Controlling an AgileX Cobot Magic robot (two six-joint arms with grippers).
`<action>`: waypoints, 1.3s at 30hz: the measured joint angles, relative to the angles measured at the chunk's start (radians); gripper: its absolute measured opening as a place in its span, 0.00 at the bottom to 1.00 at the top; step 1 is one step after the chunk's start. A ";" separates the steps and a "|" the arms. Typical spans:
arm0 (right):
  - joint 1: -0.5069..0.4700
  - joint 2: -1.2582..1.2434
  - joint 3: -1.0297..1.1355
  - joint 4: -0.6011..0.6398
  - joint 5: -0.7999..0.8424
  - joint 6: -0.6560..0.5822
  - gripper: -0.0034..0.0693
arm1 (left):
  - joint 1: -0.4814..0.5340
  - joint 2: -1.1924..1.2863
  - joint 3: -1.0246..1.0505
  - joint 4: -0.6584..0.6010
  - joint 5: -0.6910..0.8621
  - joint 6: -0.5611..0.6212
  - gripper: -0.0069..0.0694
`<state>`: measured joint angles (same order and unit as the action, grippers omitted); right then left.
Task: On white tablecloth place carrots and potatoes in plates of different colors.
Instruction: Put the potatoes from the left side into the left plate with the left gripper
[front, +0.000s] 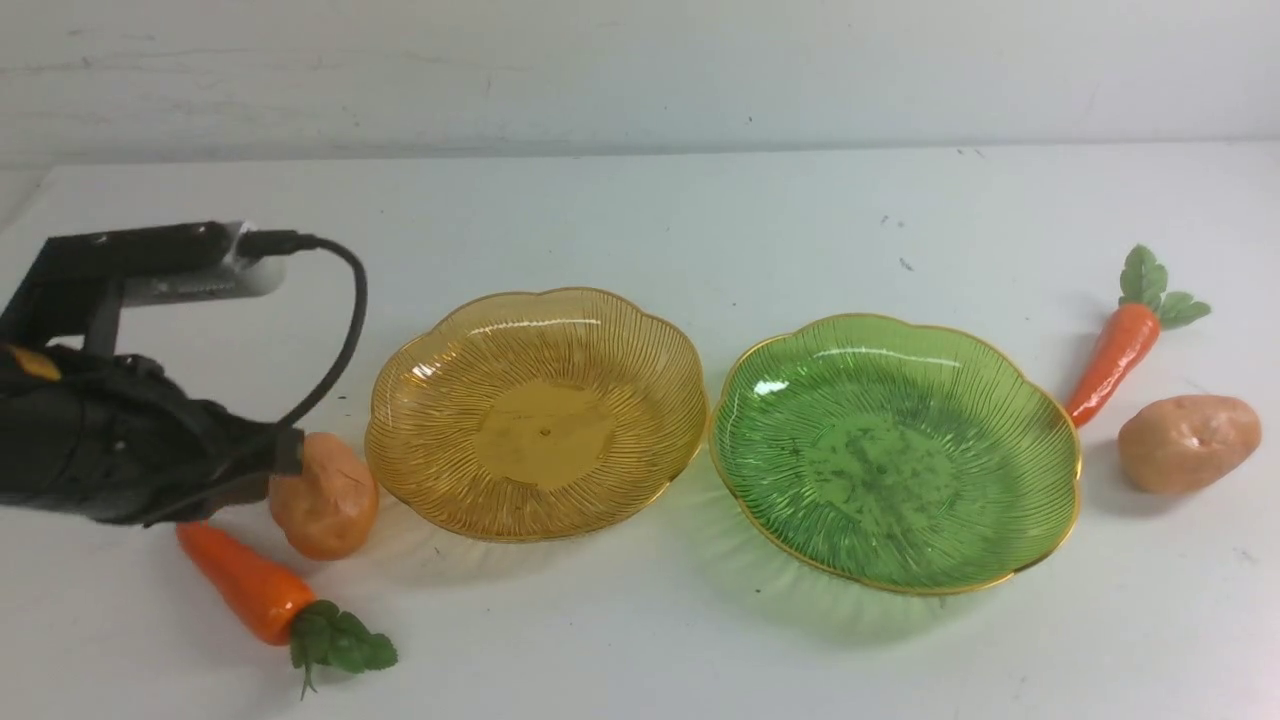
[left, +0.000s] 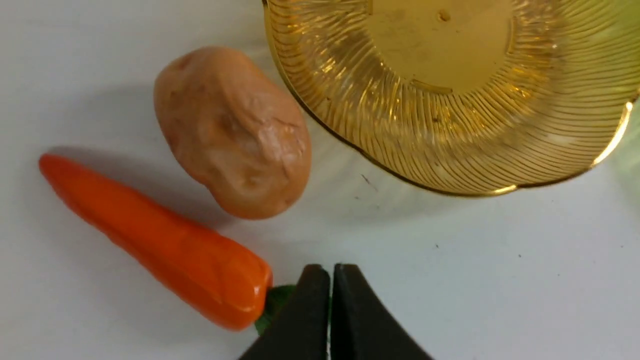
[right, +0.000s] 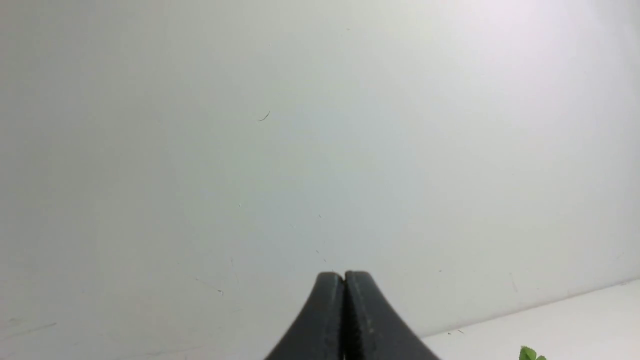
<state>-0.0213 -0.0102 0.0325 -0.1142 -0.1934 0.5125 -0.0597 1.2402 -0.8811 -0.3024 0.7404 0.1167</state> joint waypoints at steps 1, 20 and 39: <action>0.000 0.000 0.000 0.000 -0.001 0.001 0.03 | 0.000 0.041 -0.026 0.006 -0.001 0.000 0.09; 0.373 0.619 -0.677 0.173 1.217 -0.223 0.03 | 0.000 0.489 -0.246 0.234 0.007 -0.239 0.90; 0.380 0.640 -0.680 0.276 1.138 -0.290 0.03 | 0.000 0.556 -0.373 0.313 0.098 -0.277 0.57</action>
<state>0.3582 0.6297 -0.6474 0.1623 0.9447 0.2223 -0.0597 1.7960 -1.2545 0.0108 0.8388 -0.1603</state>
